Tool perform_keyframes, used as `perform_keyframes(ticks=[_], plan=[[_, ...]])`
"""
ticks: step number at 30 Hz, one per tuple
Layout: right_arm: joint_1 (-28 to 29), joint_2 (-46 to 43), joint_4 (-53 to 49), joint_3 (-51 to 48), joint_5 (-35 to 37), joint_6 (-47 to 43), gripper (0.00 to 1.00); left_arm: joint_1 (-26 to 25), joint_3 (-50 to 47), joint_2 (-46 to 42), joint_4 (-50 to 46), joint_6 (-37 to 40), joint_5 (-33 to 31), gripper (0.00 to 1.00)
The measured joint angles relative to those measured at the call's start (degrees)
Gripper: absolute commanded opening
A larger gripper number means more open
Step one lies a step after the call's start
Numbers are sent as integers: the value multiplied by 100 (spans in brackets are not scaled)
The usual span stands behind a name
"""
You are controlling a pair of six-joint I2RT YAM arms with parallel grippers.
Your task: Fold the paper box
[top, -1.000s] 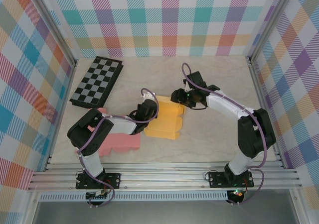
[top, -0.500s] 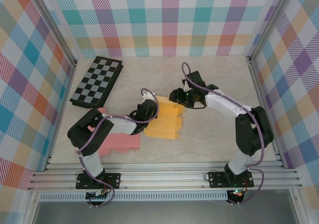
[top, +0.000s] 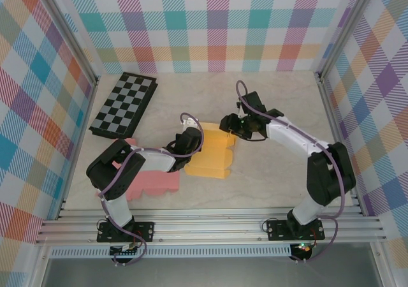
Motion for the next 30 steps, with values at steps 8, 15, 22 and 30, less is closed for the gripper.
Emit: perform_keyframes(ticks=[8,15,22,30], plan=[[503,-619,-85,-588,470,-295,30,-2,105,9,-210,-258,-59,0],[953,-389,656,-1211,981,-341,22,-2,184,11,-376,-428,-81,0],[748,-83,1611,-1467,1606,-426,20,-2,221,11,-470,-435,-83,0],[31,61,1941,-1513,2074,-581,21,-2,221,11,-479,-435,-81,0]])
